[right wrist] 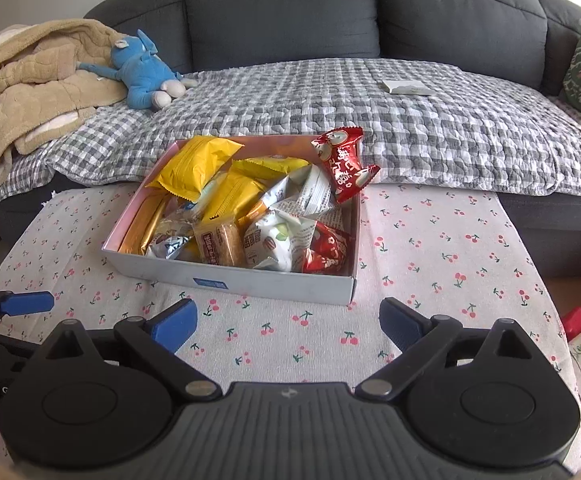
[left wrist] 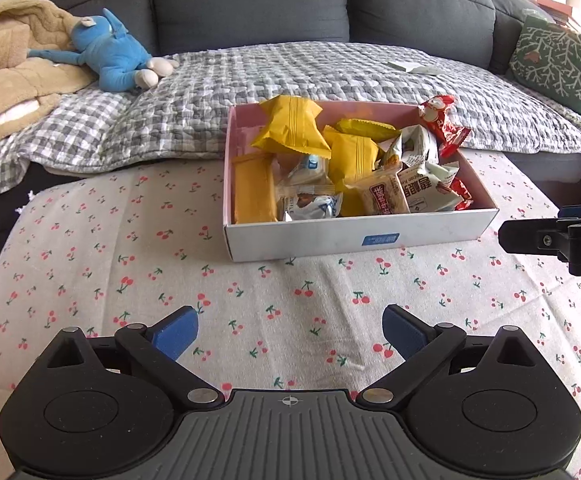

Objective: Organize snacks

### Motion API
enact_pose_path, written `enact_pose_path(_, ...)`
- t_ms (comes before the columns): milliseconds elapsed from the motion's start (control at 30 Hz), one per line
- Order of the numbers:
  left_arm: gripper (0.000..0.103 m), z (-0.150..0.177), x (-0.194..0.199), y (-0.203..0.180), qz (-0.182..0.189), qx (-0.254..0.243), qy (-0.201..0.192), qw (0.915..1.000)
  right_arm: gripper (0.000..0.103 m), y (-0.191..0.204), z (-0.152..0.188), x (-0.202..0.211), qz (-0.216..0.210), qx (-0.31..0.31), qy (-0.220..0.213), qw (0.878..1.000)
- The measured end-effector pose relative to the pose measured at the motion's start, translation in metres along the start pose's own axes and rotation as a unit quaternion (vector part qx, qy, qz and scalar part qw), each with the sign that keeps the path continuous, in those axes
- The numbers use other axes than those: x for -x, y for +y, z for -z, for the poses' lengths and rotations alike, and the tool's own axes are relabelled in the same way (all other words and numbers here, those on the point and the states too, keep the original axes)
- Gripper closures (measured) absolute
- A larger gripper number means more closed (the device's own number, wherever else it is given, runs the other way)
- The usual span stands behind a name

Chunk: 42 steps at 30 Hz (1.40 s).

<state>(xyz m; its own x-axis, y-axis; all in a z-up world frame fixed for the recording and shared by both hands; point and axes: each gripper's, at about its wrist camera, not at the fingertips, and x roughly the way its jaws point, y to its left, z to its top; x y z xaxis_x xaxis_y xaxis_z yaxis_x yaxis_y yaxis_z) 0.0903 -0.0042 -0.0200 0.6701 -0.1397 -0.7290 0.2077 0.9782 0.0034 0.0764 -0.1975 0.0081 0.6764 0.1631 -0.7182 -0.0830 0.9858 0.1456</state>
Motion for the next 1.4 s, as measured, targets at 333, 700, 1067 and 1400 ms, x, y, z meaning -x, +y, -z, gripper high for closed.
enact_pose_path(333, 0.000, 0.013, 0.038, -0.009, -0.028, 0.015, 0.023, 0.9992, 0.000, 0.019, 0.019, 0.028, 0.051, 0.012, 0.031, 0.998)
enact_pose_path(700, 0.000, 0.014, 0.050, -0.009, -0.032, 0.038, 0.023, 0.9985, 0.000, 0.029, 0.024, 0.031, 0.043, -0.008, 0.041, 0.998)
enact_pose_path(1067, 0.000, 0.015, 0.051, -0.008, -0.035, 0.038, 0.023, 0.9984, 0.000, 0.028, 0.025, 0.030, 0.036, -0.021, 0.049, 0.998)
enact_pose_path(1400, 0.000, 0.016, 0.051, -0.009, -0.036, 0.034, 0.025, 0.9985, 0.000, 0.027, 0.026, 0.030, 0.039, -0.020, 0.052, 0.998)
